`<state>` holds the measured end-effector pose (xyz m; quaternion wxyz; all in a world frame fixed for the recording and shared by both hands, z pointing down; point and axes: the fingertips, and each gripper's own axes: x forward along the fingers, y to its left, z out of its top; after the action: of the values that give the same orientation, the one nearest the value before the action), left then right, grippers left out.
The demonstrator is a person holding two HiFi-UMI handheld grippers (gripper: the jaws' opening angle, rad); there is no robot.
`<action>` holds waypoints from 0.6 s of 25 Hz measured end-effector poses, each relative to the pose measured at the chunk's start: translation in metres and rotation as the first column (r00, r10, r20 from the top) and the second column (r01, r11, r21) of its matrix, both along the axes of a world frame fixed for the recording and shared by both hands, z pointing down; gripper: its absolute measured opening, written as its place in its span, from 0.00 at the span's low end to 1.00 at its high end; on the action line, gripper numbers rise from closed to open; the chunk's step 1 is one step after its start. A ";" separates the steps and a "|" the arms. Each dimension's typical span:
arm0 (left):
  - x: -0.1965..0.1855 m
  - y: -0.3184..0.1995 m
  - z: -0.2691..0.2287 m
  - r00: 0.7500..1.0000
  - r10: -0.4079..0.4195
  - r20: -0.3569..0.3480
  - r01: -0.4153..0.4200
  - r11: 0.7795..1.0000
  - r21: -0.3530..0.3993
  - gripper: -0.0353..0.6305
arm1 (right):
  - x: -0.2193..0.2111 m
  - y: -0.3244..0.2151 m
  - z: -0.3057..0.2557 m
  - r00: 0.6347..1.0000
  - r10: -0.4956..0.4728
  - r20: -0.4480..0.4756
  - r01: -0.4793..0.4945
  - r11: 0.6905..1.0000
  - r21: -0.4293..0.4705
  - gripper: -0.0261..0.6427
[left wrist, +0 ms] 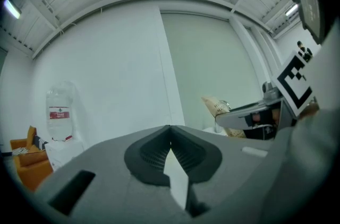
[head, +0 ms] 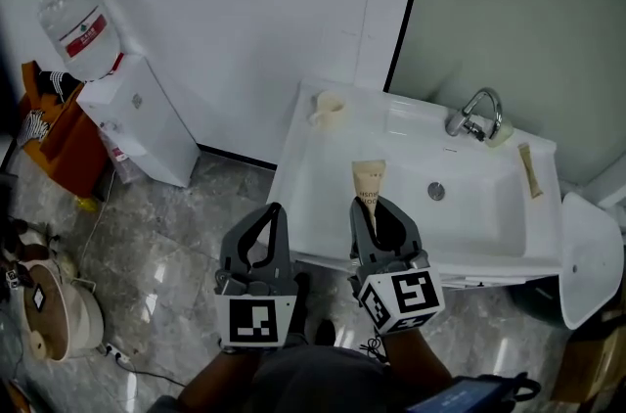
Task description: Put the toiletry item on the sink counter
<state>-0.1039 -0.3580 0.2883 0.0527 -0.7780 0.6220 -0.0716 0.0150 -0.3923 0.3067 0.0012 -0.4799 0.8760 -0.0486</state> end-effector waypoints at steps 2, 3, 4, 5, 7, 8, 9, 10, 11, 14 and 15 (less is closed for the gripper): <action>-0.006 -0.013 0.008 1.000 0.005 -0.006 -0.005 1.000 -0.015 0.07 | -0.006 -0.011 0.009 1.000 0.003 -0.007 -0.003 1.000 -0.022 0.14; -0.008 -0.020 0.012 1.000 0.009 -0.004 -0.009 1.000 -0.023 0.07 | -0.009 -0.016 0.014 1.000 0.002 -0.015 -0.003 0.999 -0.033 0.14; -0.010 -0.026 0.016 1.000 0.015 0.000 -0.015 0.999 -0.031 0.07 | -0.011 -0.022 0.020 1.000 0.003 -0.022 -0.004 0.999 -0.044 0.14; -0.012 -0.033 0.020 1.000 0.022 0.004 -0.022 0.999 -0.039 0.07 | -0.013 -0.027 0.024 1.000 0.007 -0.026 -0.008 0.999 -0.053 0.14; -0.014 -0.044 0.027 0.999 0.036 0.009 -0.035 0.998 -0.055 0.07 | -0.016 -0.038 0.032 1.000 0.015 -0.027 -0.016 0.998 -0.068 0.14; -0.015 -0.049 0.030 0.999 0.039 0.006 -0.039 0.997 -0.063 0.07 | -0.018 -0.042 0.036 0.999 0.019 -0.027 -0.021 0.997 -0.076 0.14; -0.017 -0.054 0.033 0.999 0.042 0.000 -0.042 0.997 -0.071 0.07 | -0.020 -0.046 0.040 0.999 0.023 -0.030 -0.025 0.996 -0.085 0.14; -0.019 -0.059 0.036 0.999 0.044 -0.006 -0.045 0.996 -0.077 0.07 | -0.022 -0.050 0.044 0.999 0.024 -0.034 -0.027 0.995 -0.094 0.14; -0.020 -0.064 0.039 0.999 0.047 -0.010 -0.048 0.995 -0.083 0.07 | -0.025 -0.054 0.047 0.999 0.024 -0.039 -0.028 0.994 -0.103 0.14; -0.025 -0.079 0.045 0.998 0.061 -0.010 -0.062 0.993 -0.099 0.07 | -0.033 -0.066 0.055 0.998 0.022 -0.053 -0.029 0.991 -0.127 0.14; -0.027 -0.084 0.047 0.998 0.062 -0.015 -0.064 0.993 -0.102 0.07 | -0.035 -0.070 0.059 0.998 0.025 -0.056 -0.033 0.990 -0.136 0.14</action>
<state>-0.1308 -0.4420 0.3354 0.0111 -0.7993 0.5930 -0.0970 -0.0198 -0.4619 0.3657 -0.0549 -0.4926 0.8632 -0.0957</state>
